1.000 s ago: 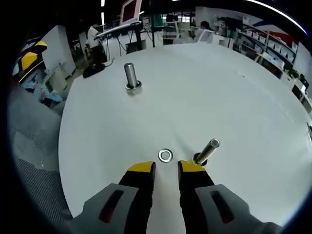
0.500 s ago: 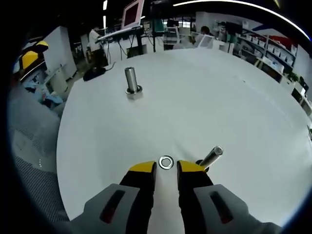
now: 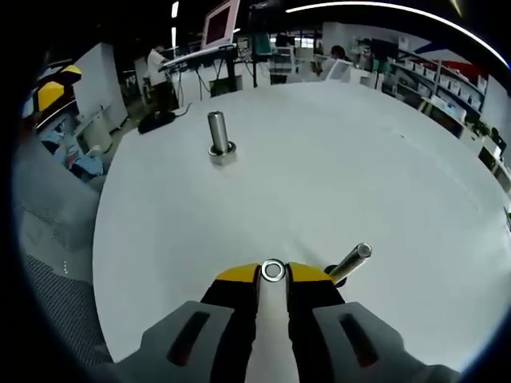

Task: Place the washer onto the threaded stud by aligning its center hole with the stud, sliding it down to the base, and recovering from edge contact or off-axis alignment until the washer reaches the visible bottom stop.

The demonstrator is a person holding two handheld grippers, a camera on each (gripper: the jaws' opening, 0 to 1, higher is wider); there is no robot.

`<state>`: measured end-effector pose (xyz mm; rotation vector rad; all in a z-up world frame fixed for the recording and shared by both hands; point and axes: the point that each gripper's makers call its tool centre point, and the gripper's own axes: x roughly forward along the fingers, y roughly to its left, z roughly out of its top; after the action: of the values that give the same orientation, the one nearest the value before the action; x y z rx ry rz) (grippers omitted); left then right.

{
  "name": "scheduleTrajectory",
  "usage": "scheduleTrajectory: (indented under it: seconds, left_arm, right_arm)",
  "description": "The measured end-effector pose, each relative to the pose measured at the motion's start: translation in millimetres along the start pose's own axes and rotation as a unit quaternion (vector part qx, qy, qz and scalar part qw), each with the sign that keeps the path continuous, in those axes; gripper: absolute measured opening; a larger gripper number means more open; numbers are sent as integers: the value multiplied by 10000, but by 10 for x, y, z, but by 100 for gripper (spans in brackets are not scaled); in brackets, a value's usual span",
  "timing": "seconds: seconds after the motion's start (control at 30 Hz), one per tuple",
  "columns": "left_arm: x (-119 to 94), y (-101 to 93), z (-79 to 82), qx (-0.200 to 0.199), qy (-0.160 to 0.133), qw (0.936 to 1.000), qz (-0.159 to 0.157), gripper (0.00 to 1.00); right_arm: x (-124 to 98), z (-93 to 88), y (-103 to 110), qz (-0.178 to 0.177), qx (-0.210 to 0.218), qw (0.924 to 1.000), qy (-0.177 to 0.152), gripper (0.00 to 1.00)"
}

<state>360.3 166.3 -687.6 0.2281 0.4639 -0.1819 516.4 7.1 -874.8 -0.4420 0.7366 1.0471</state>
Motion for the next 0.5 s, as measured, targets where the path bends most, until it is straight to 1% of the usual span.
scheduleTrajectory:
  seconds: [0.17,0.5]
  left_arm:
    - [2,0,0,-1,-2,10000,-5,17]
    - [6,-8,3,10,7,10000,-23,17]
  right_arm:
    - [-7,0,2,1,67,10000,-2,15]
    - [-50,-36,4,54,8,10000,-23,16]
